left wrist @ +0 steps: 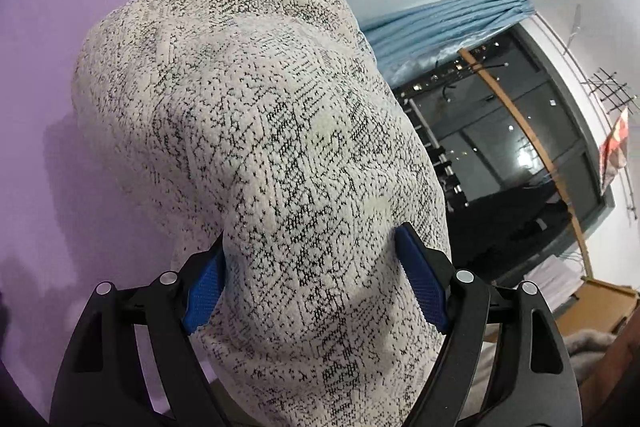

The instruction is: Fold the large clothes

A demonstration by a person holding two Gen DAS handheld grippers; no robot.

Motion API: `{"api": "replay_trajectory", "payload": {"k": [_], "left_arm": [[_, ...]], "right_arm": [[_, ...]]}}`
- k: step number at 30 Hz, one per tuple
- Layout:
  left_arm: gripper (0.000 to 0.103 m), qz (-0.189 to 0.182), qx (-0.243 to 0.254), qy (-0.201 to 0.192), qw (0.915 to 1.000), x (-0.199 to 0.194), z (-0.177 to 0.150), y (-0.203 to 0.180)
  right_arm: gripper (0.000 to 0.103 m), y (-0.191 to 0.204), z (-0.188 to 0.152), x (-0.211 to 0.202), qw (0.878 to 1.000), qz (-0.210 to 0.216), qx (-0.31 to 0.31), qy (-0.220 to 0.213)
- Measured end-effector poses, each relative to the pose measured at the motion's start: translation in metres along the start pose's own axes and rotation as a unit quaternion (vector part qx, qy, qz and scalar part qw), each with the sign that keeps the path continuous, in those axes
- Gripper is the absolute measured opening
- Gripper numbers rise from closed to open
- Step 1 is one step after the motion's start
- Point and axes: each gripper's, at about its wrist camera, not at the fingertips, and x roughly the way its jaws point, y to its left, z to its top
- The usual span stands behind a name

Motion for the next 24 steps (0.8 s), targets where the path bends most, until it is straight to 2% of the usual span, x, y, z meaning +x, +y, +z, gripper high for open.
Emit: {"api": "replay_trajectory", "payload": {"k": [5,10,18,23,24], "left_arm": [[0.076,0.012,0.01,-0.017,0.9997,0.012,0.008,-0.001],[0.076,0.008,0.012,-0.037,0.9992,0.011,0.01,-0.004],[0.076,0.01,-0.009,-0.083,0.9964,0.007,0.005,0.007],[0.076,0.023,-0.021,-0.106,0.9938,0.005,0.002,0.003],[0.076,0.029,-0.024,-0.112,0.993,-0.006,0.0,0.006]], "right_arm": [[0.048,0.01,0.034,0.029,1.0,0.016,-0.015,0.006],[0.048,0.003,0.067,0.06,0.999,0.02,-0.027,0.021],[0.048,-0.01,0.086,0.107,0.997,0.017,-0.039,0.069],[0.048,-0.022,0.097,0.131,0.994,0.036,-0.036,0.093],[0.048,-0.031,0.101,0.138,0.994,0.042,-0.034,0.098]]}}
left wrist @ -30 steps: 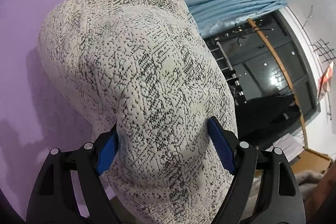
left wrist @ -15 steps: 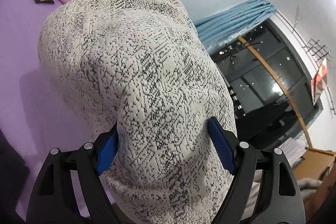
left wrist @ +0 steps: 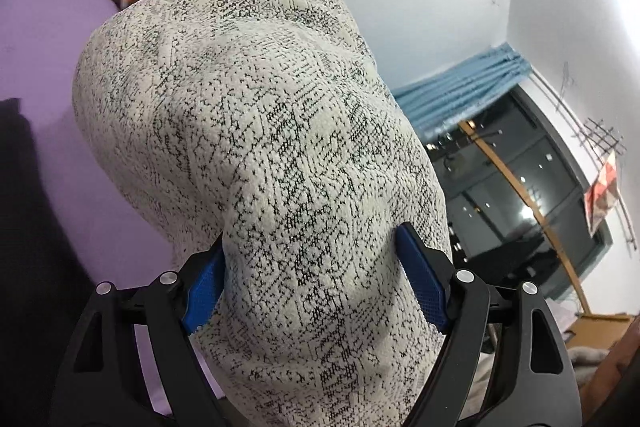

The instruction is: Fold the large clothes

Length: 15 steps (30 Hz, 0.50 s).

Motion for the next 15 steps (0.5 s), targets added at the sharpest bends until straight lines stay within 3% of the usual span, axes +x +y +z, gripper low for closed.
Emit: {"api": "replay_trajectory", "payload": {"k": [6,15], "left_arm": [[0.076,0.031,-0.016,-0.027,0.999,-0.056,0.0,0.027],[0.076,0.055,-0.048,-0.055,0.9958,-0.11,-0.01,0.066]], "right_arm": [[0.048,-0.052,0.032,-0.004,0.999,0.027,0.005,0.024],[0.049,-0.121,0.057,0.012,0.996,0.058,0.024,0.056]]}}
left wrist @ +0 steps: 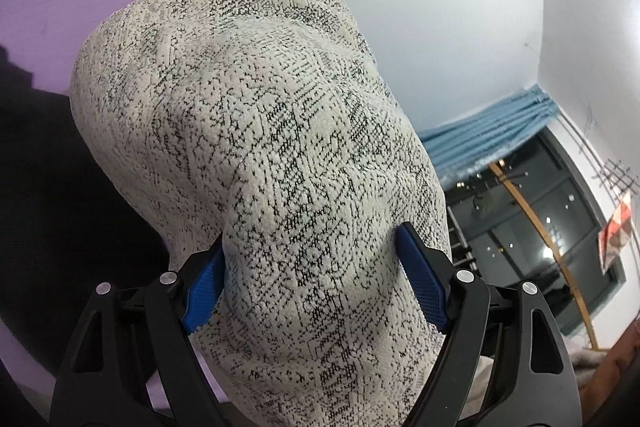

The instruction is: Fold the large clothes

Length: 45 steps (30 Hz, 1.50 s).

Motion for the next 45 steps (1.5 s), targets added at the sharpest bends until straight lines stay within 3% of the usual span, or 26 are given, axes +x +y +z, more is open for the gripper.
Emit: {"api": "replay_trajectory", "payload": {"k": [3,15,17,23,26,29,32,33,34,35,37,39,40,41,42,43,44,45], "left_arm": [[0.076,0.005,-0.018,-0.009,0.9998,-0.013,-0.004,0.021],[0.076,0.029,-0.098,-0.029,0.9944,-0.05,-0.033,0.106],[0.076,0.039,-0.106,-0.03,0.9931,-0.05,-0.039,0.116],[0.077,0.055,-0.131,-0.042,0.989,-0.048,-0.066,0.152],[0.078,0.041,-0.146,-0.052,0.9871,-0.047,-0.073,0.155],[0.079,0.056,-0.144,-0.056,0.9864,-0.054,-0.074,0.148],[0.082,0.074,-0.136,-0.063,0.9859,-0.067,-0.075,0.132],[0.087,0.085,-0.129,-0.066,0.9858,-0.073,-0.074,0.126],[0.089,0.107,-0.116,-0.074,0.9847,-0.081,-0.075,0.113],[0.089,0.127,-0.101,-0.08,0.9835,-0.089,-0.076,0.099],[0.096,0.159,-0.072,-0.092,0.9804,-0.098,-0.081,0.069],[0.096,0.231,-0.043,-0.094,0.9673,-0.102,-0.086,0.042],[0.096,0.293,-0.019,-0.092,0.9515,-0.098,-0.091,0.024],[0.096,0.361,0.012,-0.089,0.9281,-0.09,-0.098,0.007],[0.097,0.408,0.037,-0.087,0.9082,-0.085,-0.109,0.001],[0.097,0.436,0.059,-0.088,0.8939,-0.082,-0.12,-0.004],[0.097,0.446,0.079,-0.088,0.8871,-0.07,-0.13,-0.018],[0.097,0.445,0.083,-0.089,0.8871,-0.068,-0.137,-0.019]], "right_arm": [[0.049,-0.019,0.009,0.003,1.0,0.004,0.007,0.011],[0.049,-0.12,-0.008,0.004,0.995,0.018,0.069,0.065],[0.049,-0.151,-0.018,-0.001,0.993,0.015,0.093,0.075],[0.049,-0.224,-0.051,-0.032,0.985,0.028,0.153,0.078],[0.049,-0.231,-0.056,-0.056,0.986,0.037,0.148,0.069],[0.051,-0.23,-0.061,-0.078,0.987,0.028,0.142,0.067],[0.062,-0.22,-0.066,-0.098,0.988,0.006,0.141,0.068],[0.069,-0.22,-0.067,-0.112,0.986,0.0,0.152,0.065],[0.085,-0.217,-0.068,-0.12,0.986,-0.003,0.156,0.062],[0.091,-0.212,-0.069,-0.136,0.986,-0.006,0.156,0.055],[0.092,-0.202,-0.071,-0.162,0.988,-0.026,0.144,0.051],[0.094,-0.187,-0.077,-0.192,0.987,-0.097,0.119,0.056],[0.096,-0.176,-0.082,-0.201,0.984,-0.134,0.108,0.055],[0.096,-0.165,-0.087,-0.218,0.98,-0.175,0.088,0.043],[0.096,-0.159,-0.089,-0.229,0.977,-0.195,0.079,0.035],[0.097,-0.147,-0.093,-0.241,0.972,-0.22,0.072,0.027],[0.097,-0.135,-0.095,-0.261,0.963,-0.263,0.061,0.009],[0.097,-0.125,-0.097,-0.268,0.959,-0.28,0.052,-0.002]]}}
